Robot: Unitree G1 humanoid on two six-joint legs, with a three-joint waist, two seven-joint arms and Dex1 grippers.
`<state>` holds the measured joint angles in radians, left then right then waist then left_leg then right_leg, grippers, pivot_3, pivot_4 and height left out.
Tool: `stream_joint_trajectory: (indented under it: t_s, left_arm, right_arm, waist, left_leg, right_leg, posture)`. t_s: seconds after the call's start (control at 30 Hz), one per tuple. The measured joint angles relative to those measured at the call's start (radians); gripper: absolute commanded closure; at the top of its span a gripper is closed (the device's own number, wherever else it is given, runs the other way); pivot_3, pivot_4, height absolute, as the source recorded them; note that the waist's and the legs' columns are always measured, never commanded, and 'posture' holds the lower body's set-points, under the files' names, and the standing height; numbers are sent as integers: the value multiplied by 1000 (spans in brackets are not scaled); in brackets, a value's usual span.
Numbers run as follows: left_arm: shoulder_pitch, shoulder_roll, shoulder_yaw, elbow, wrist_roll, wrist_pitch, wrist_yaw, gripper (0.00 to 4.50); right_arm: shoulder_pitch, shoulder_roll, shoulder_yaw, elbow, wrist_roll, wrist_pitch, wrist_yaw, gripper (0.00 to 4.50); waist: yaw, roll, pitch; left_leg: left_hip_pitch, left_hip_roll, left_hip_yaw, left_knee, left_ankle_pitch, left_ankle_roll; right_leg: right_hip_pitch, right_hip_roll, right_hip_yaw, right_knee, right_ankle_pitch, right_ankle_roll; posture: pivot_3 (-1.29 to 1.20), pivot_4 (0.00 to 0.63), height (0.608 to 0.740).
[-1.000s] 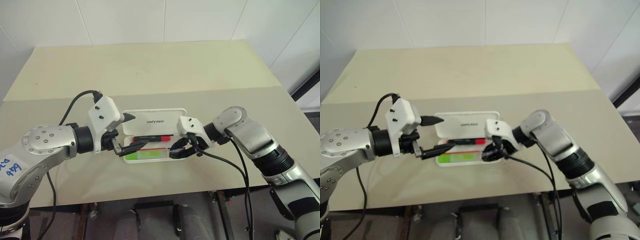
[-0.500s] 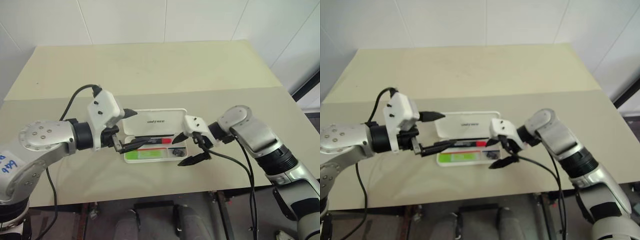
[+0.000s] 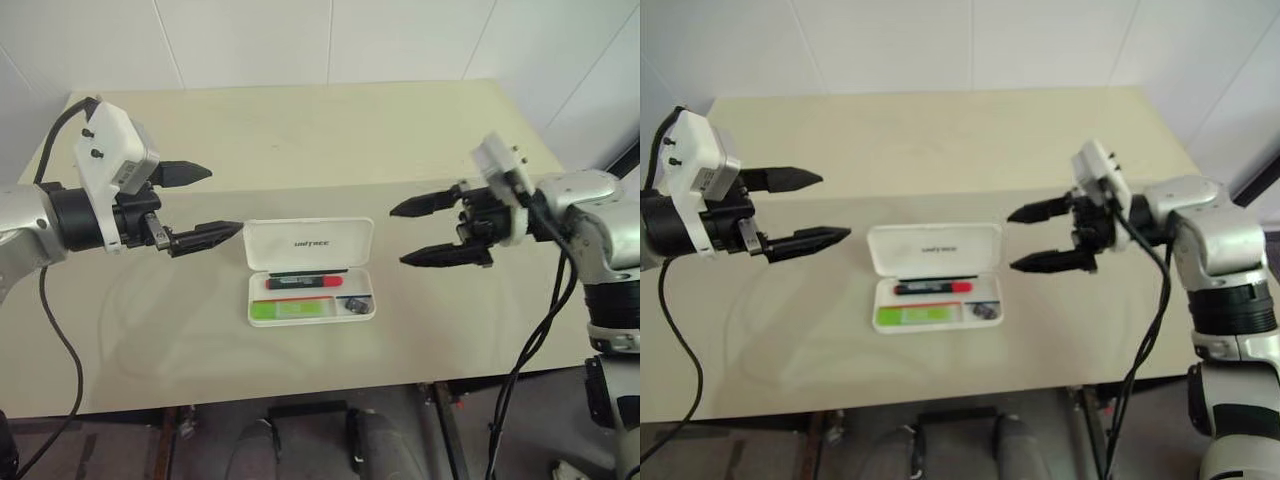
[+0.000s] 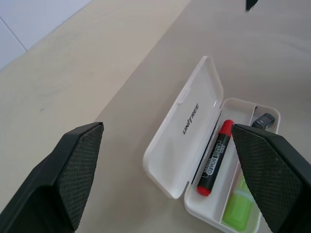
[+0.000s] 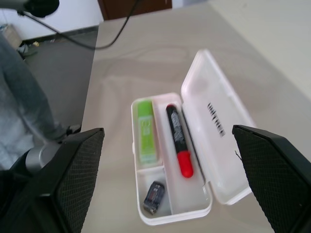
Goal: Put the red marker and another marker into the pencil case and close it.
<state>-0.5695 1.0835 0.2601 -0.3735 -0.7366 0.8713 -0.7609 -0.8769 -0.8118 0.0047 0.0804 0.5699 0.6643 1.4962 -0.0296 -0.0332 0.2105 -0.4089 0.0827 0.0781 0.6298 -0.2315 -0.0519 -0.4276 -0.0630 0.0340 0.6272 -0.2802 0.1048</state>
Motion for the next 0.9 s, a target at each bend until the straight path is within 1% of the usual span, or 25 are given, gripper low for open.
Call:
stream_joint_trajectory:
  t_s: [0.1, 0.23, 0.33, 0.37, 0.5, 0.57, 0.73, 0.9]
  left_arm:
    - [-24, -17, -56, 94, 50, -62, -42, 0]
    - [-68, -64, -140, 265, 137, -152, -99, 0]
    - [-124, -95, -186, 369, 190, -208, -150, 586]
    - [-138, -102, -191, 397, 196, -218, -162, 881]
    - [-211, -141, -195, 533, 225, -265, -211, 2221]
    - [-215, -154, -196, 593, 250, -293, -226, 2827]
    - [-229, -226, -230, 696, 288, -329, -277, 4468]
    - [-288, -279, -252, 782, 334, -377, -312, 4468]
  right_arm:
    - [-3, -11, -15, -32, 33, 30, -8, 43]
    - [6, -22, -19, -78, 55, 57, -28, 43]
    - [21, -35, -24, -102, 64, 70, -46, 0]
    - [24, -36, -25, -109, 66, 76, -50, 0]
    - [39, -43, -38, -134, 90, 96, -69, 0]
    - [46, -52, -54, -151, 104, 106, -77, 0]
    - [52, -60, -62, -172, 133, 128, -115, 0]
    - [46, -50, -59, -173, 132, 142, -190, 0]
  waist:
    - [-1, 0, 0]
    - [1, 0, 0]
    - [2, 0, 0]
    - [2, 0, 0]
    - [2, 0, 0]
    - [0, 0, 0]
    - [3, 0, 0]
    - [2, 0, 0]
  left_leg:
    - [0, 0, 1, 0, 0, 0]
    - [-1, 1, 2, -1, 0, 0]
    - [-1, 1, 3, 0, -1, 1]
    - [-2, 1, 3, 0, -1, 2]
    - [-2, 1, 3, 0, -1, 2]
    - [-2, 1, 3, 0, -1, 2]
    - [-3, 1, 3, 2, -1, 2]
    - [-3, 1, 3, 3, -1, 2]
  right_leg:
    - [-1, 0, 1, 0, 0, 0]
    - [-2, 1, 1, 0, 0, 0]
    - [-2, 0, 1, 0, 0, 0]
    - [-2, 0, 1, -1, 0, 0]
    - [-2, 0, 1, 0, 0, 0]
    - [-3, 0, 1, 0, 0, 1]
    - [-3, 1, 1, 1, 0, 1]
    - [-3, 1, 1, 1, 0, 2]
  posture:
    - [0, 150, 740]
    - [0, 150, 740]
    - [0, 150, 740]
    - [0, 150, 740]
    - [0, 150, 740]
    - [0, 150, 740]
    - [0, 150, 740]
    - [0, 150, 740]
